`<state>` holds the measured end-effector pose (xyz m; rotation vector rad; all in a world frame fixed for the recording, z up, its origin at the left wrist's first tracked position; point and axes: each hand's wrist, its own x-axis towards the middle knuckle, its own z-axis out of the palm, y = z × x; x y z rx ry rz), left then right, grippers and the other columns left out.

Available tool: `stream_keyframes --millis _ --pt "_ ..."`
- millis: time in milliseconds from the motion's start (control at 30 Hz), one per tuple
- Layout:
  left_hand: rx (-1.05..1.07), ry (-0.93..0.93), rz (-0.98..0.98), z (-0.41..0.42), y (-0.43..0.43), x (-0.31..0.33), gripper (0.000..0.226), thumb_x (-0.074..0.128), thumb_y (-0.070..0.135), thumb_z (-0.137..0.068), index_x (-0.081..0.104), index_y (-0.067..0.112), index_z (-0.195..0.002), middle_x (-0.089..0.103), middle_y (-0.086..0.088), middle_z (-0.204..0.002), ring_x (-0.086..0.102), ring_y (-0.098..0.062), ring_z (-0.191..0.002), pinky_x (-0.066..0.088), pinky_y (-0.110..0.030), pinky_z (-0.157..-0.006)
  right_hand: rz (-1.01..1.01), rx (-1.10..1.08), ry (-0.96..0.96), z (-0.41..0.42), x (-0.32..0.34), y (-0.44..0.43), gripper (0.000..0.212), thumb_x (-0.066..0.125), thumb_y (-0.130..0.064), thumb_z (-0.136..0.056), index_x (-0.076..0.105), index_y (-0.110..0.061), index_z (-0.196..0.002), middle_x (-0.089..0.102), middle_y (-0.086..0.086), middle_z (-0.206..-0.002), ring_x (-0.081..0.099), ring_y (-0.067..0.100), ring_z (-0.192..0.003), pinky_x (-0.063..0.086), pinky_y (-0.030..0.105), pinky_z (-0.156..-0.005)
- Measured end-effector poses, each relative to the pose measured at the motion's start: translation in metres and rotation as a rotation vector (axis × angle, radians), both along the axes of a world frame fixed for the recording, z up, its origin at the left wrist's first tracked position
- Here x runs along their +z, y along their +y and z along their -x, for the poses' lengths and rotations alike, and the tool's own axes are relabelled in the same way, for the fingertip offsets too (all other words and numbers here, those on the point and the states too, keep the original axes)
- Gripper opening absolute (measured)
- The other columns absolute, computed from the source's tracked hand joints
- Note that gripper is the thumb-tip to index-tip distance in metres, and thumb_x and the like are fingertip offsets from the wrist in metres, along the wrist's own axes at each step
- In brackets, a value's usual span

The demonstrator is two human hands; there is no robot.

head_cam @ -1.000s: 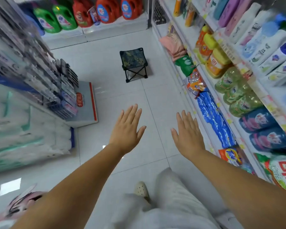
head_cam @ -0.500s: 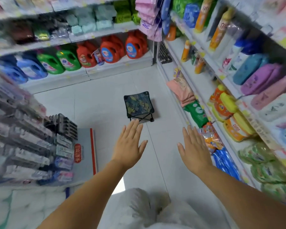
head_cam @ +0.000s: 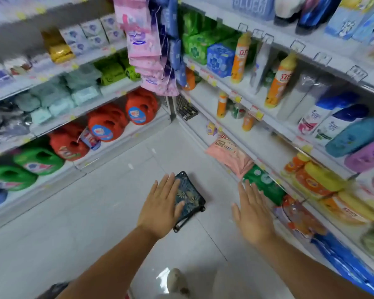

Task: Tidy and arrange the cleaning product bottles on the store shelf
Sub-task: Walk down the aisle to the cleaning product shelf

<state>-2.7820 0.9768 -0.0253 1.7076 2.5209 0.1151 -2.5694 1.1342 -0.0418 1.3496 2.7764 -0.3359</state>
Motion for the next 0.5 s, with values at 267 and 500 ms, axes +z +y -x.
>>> stream_keyframes --millis 267,500 --pt "-0.178 0.005 -0.025 0.108 0.146 -0.003 0.062 0.023 0.048 -0.099 0.023 0.01 -0.148 0.021 -0.007 -0.156 0.017 -0.022 -0.145 0.013 -0.042 -0.114 0.01 -0.168 0.057 0.088 -0.014 0.097 0.064 0.03 -0.038 -0.087 0.046 0.002 -0.135 0.048 0.024 -0.14 0.046 0.04 -0.13 0.039 0.05 -0.107" --pt "-0.226 0.019 -0.011 0.166 0.246 -0.006 0.063 0.02 0.051 -0.098 0.021 0.013 -0.149 0.016 -0.005 -0.157 0.011 -0.021 -0.146 0.011 -0.041 -0.114 0.018 -0.2 0.075 0.156 -0.011 0.186 0.08 -0.003 -0.048 -0.095 0.047 -0.001 -0.137 0.049 0.022 -0.14 0.047 0.037 -0.13 0.04 0.051 -0.106"
